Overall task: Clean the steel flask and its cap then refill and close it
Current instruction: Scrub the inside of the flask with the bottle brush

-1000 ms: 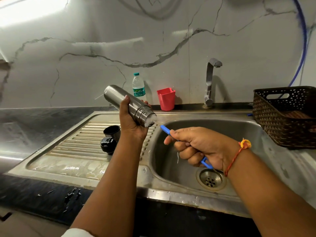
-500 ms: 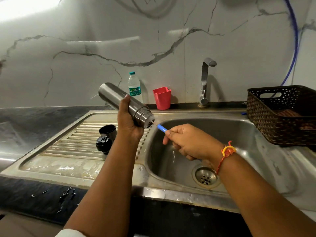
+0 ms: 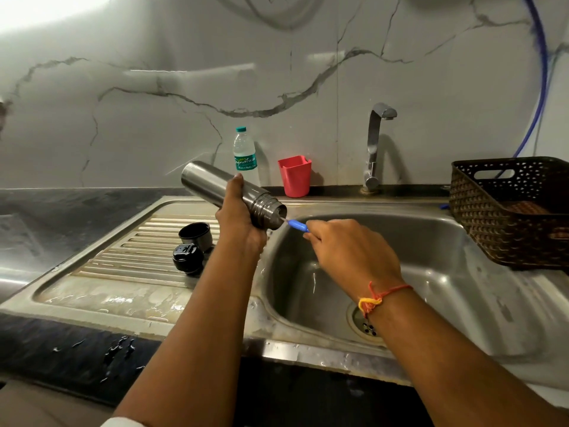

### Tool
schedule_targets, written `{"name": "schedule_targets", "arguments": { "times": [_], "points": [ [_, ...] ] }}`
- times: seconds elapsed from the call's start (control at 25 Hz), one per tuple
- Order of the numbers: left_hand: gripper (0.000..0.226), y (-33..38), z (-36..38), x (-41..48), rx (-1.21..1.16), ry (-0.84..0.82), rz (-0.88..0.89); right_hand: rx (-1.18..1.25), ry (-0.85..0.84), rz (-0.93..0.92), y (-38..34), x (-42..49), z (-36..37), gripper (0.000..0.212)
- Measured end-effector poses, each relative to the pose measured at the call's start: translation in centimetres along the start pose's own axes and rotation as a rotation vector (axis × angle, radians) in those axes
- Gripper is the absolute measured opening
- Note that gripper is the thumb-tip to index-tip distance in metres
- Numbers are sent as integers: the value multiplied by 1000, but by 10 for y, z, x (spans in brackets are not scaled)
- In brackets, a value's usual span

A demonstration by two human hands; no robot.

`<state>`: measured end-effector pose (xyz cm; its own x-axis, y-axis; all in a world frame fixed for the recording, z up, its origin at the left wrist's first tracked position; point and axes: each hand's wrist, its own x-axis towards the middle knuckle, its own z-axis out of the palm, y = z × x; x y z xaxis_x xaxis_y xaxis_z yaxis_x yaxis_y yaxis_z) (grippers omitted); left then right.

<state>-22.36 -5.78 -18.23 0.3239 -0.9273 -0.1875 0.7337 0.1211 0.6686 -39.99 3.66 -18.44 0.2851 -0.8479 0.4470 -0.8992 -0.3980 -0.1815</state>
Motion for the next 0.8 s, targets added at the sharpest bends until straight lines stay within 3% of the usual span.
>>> {"name": "schedule_targets", "arguments": {
  "times": [0.12,0.2,0.28,0.36,0.48,0.56,0.68,0.8],
  "points": [
    [80,11,-5,8,-56,29,20,-67,47,-39,0,2,2,26],
    [84,13,-6,10,-72,9,39,17,39,-27,2,3,4,27],
    [89,11,-6,9,-52,-11,55,318,-48,39,2,5,11,30],
    [91,11,-5,7,-45,-52,43,812,-244,227,0,6,17,30],
    [71,14,-4,1,-55,-165,15,1296,-596,398,-1,3,12,22],
    [61,13,-1,-6,-112,-254,-21,1574,-721,467,5,4,5,22],
    [66,7,3,-13,-138,-388,-87,1769,-801,540,8,3,-3,27],
    [72,4,5,-21,-132,-501,-136,1709,-818,518,-1,0,-3,29]
  ]
}}
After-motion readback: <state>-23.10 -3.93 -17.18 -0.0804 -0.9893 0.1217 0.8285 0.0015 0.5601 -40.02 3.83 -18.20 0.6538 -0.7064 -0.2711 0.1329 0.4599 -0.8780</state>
